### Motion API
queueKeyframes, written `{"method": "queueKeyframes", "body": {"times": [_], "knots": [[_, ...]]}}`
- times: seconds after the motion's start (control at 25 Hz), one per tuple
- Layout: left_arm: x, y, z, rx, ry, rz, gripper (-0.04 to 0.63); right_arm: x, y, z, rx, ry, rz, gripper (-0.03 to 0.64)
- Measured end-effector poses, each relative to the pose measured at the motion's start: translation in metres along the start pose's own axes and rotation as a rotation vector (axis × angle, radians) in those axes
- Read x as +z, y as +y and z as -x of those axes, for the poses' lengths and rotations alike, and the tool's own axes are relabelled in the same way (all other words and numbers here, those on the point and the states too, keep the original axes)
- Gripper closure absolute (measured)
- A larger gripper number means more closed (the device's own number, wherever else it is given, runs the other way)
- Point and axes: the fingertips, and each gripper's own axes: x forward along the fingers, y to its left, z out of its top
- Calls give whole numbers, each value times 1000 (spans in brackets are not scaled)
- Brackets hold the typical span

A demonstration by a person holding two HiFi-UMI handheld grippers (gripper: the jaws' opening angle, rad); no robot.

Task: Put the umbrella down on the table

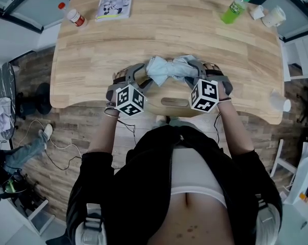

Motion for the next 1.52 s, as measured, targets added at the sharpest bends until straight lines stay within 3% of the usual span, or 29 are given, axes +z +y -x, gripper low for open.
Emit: {"method": "queueKeyframes", "body": {"times": [0.16, 0.48, 0.64, 0.84, 1.0, 1.12, 1.24, 1.52], "knots": [[4, 7, 13, 44, -24, 43, 324, 1, 0, 8, -13, -24, -24, 341], [19, 11, 24, 108, -66, 118, 325, 16, -23, 39, -101, -153, -176, 357], [42, 19, 33, 150, -153, 223, 325, 26, -39, 57, -183, -241, -285, 420], [73, 32, 53, 209, -274, 337, 330, 35, -54, 79, -282, -331, -434, 451], [95, 41, 71, 275, -359, 351, 365, 49, -65, 95, -299, -475, -594, 484], [104, 44, 81, 280, -397, 384, 385, 60, -66, 107, -278, -553, -671, 510], [108, 40, 85, 269, -404, 409, 419, 67, -70, 122, -306, -606, -715, 541], [113, 36, 108, 290, -509, 493, 537, 87, -64, 145, -382, -662, -747, 565]]}}
